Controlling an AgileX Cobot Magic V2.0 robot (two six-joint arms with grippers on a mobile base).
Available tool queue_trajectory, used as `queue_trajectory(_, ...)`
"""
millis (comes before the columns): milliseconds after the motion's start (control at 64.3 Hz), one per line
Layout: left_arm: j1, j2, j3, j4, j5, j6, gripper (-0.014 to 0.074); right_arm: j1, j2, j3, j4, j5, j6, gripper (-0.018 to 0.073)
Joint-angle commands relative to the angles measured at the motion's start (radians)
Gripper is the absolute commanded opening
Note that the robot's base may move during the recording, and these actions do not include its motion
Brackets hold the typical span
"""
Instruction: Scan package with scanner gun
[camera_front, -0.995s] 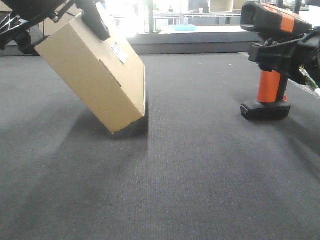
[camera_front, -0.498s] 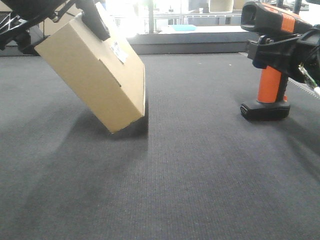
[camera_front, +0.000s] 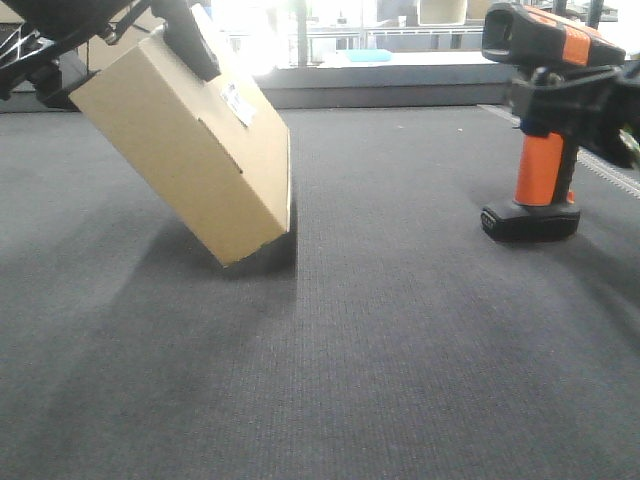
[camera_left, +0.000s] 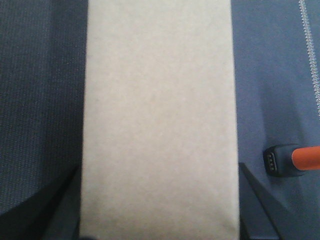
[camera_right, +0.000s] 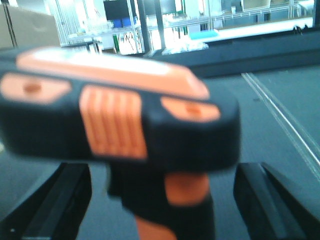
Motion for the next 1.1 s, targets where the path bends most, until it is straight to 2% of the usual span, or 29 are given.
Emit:
queue_trajectory(0, -0.006, -0.003, -0.004, 0.000, -0.023, -0.007, -0.0057, -0.003, -0.018, 0.039, 0.003, -0.025, 0.001, 0.0482)
queue_trajectory(264, -0.006, -0.003, -0.004, 0.000, -0.023, -0.005, -0.0057, -0.003, -0.135, 0.165, 0.003, -0.025, 0.001, 0.0474)
queue_trajectory(327, -0.006, -0.003, -0.004, 0.000, -0.023, -0.005, -0.0057, -0.003, -0.200, 0.189, 0.003, -0.025, -0.014, 0.0437)
queue_trajectory(420, -0.006, -0.003, -0.004, 0.005, -0.023, -0.001, -0.0057, -0.003, -0.300, 0.208, 0.003, 0.081, -0.072, 0.0317)
queue_trajectory(513, -0.004, -0.007, -0.006, 0.037, -0.015, 0.005, -0.0057, -0.003, -0.434, 0.210, 0.003, 0.221, -0.111, 0.0158)
queue_trajectory(606, 0.011, -0.019, -0.023, 0.056, 0.046, 0.012, -0.0057, -0.003, -0.593, 0.210, 0.003, 0.362, -0.133, -0.0027)
queue_trajectory(669, 0.034, -0.026, -0.042, 0.058, 0.109, 0.052, -0.0057, -0.003, -0.710, 0.210, 0.003, 0.458, -0.133, -0.0164)
queue_trajectory(746, 0.063, -0.037, -0.064, 0.060, 0.167, 0.115, -0.0057, -0.003, -0.833, 0.210, 0.005, 0.582, -0.145, -0.0154)
queue_trajectory(855, 0.115, -0.051, -0.069, 0.060, 0.206, 0.222, -0.0057, -0.003, -0.991, 0.210, 0.011, 0.769, -0.231, -0.0154)
queue_trajectory(933, 0.168, -0.058, -0.069, 0.062, 0.255, 0.300, -0.0057, -0.003, -1.096, 0.210, 0.011, 0.880, -0.285, -0.0154)
queue_trajectory(995, 0.218, -0.058, -0.069, 0.069, 0.317, 0.361, -0.0057, -0.003, -1.195, 0.210, 0.011, 0.965, -0.289, -0.0154)
queue_trajectory(1088, 0.291, -0.058, -0.069, 0.110, 0.362, 0.389, -0.0057, -0.003, -1.276, 0.210, 0.011, 1.020, -0.289, -0.0154)
